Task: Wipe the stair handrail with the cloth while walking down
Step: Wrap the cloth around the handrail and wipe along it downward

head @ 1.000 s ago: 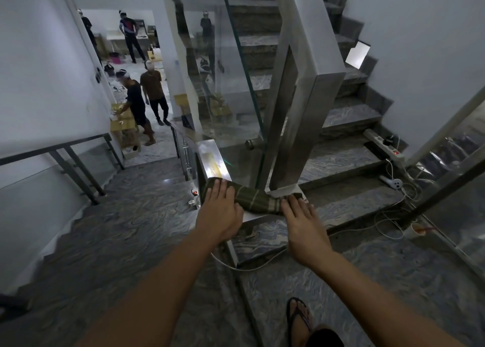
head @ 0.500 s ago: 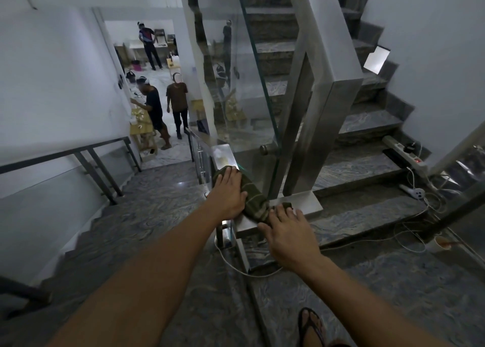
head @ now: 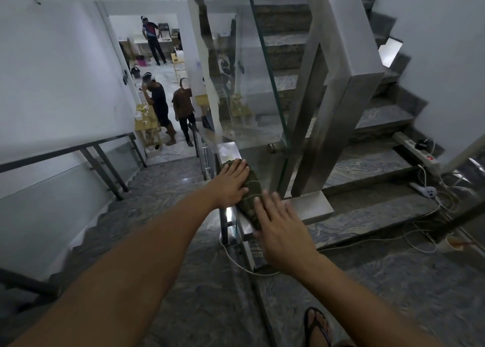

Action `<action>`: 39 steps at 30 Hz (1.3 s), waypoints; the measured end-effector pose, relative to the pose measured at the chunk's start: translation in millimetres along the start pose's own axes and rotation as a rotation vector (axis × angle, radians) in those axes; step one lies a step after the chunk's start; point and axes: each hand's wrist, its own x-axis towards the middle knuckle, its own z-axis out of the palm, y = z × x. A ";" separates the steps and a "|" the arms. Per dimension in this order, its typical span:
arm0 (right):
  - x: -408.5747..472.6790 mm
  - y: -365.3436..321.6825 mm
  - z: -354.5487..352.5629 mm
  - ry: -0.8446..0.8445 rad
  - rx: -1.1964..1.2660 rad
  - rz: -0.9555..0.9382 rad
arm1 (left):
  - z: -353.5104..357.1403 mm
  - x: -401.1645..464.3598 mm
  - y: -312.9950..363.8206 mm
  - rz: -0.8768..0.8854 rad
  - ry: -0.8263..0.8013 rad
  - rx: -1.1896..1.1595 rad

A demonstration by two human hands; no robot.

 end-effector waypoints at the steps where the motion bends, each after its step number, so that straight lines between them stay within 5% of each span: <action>1: -1.2 1.4 3.3 -0.042 0.028 -0.035 | -0.1 0.4 2.6 0.004 0.020 0.001; 11: 44.9 -13.4 15.9 -0.149 0.138 -0.029 | -9.9 25.1 -24.3 -0.032 0.047 -0.066; 39: 114.5 -26.0 14.6 -0.038 0.257 0.046 | -32.7 67.1 -69.1 -0.103 0.025 -0.139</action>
